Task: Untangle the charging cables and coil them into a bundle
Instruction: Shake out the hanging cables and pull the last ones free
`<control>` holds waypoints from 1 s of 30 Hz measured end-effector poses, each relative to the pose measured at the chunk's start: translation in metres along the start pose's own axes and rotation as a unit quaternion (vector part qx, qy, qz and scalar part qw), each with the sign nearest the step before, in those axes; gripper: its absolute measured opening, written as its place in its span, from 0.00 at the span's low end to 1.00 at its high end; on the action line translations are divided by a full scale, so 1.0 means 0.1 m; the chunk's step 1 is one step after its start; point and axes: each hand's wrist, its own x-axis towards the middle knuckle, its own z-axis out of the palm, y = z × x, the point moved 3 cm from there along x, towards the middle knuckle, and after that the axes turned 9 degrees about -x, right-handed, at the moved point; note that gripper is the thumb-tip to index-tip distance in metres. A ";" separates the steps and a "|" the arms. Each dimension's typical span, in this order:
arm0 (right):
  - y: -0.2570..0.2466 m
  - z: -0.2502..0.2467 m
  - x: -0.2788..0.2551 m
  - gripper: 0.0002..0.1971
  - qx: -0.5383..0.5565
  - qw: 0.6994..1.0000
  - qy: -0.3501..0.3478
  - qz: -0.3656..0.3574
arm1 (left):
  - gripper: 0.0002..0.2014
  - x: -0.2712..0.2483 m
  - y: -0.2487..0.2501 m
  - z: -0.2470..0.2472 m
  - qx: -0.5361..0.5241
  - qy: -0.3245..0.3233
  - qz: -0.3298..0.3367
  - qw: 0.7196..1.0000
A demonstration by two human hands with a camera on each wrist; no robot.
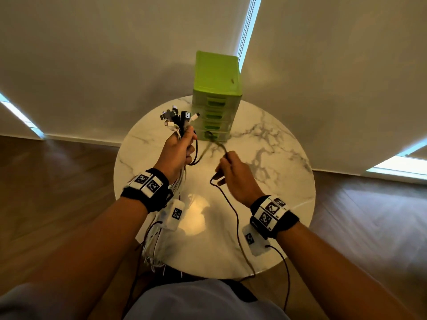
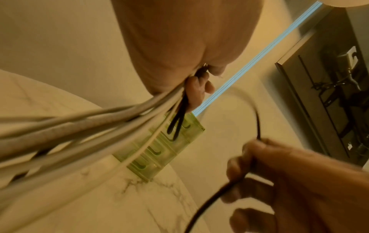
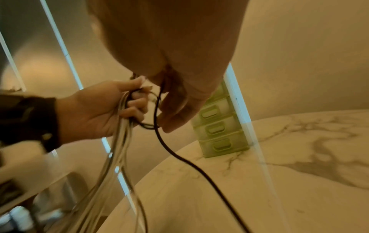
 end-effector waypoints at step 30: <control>0.24 0.00 0.28 0.12 -0.143 0.987 -0.042 0.053 | 0.19 -0.01 0.14 -0.33 0.041 0.054 0.027 0.997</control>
